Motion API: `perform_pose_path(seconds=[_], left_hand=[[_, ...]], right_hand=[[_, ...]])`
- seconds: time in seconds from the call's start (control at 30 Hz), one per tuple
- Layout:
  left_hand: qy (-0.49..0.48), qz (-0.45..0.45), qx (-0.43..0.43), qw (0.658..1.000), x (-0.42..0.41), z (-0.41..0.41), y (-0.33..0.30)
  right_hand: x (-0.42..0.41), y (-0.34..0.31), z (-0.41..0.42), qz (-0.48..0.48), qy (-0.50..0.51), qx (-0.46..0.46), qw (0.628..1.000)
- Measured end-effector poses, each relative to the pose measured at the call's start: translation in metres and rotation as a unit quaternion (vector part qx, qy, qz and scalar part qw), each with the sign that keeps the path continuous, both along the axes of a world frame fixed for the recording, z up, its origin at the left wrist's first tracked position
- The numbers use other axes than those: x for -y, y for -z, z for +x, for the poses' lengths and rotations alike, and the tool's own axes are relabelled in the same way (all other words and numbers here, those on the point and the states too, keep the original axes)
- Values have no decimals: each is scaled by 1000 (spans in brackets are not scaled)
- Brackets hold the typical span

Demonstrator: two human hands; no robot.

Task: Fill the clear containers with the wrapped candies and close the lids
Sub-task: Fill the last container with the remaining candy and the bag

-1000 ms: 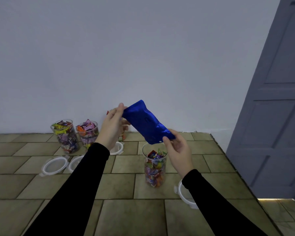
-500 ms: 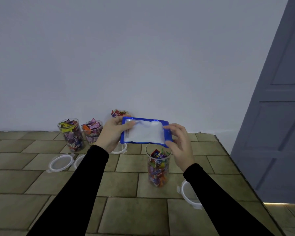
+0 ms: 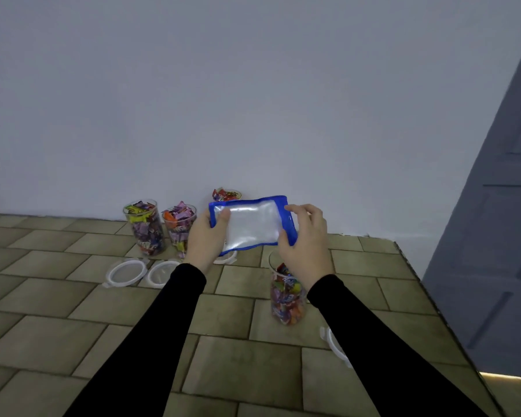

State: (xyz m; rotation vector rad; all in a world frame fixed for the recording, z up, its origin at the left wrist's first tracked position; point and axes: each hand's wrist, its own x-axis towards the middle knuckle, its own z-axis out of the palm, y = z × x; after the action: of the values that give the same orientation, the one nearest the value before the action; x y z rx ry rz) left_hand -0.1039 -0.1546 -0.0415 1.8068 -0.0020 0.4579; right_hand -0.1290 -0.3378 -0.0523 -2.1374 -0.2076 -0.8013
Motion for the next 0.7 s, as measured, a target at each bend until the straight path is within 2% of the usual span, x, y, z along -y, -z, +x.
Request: perform_pose_path(seconds=[0.1, 0.17, 0.27, 0.47, 0.7], left_hand=[[-72, -66, 22, 995, -24, -12, 4], [-133, -77, 25, 988, -48, -27, 8], [-222, -101, 23, 970, -97, -62, 18], [-422, -88, 23, 902, -210, -179, 54], [-596, -120, -10, 794, -296, -312, 115]], right_hand=[[-26, -3, -2, -70, -24, 47, 996], [-53, -1, -4, -106, -62, 67, 990], [-109, 16, -11, -150, -144, 59, 976], [-245, 52, -57, -271, -292, -81, 913], [-382, 98, -129, -373, -408, -102, 827]])
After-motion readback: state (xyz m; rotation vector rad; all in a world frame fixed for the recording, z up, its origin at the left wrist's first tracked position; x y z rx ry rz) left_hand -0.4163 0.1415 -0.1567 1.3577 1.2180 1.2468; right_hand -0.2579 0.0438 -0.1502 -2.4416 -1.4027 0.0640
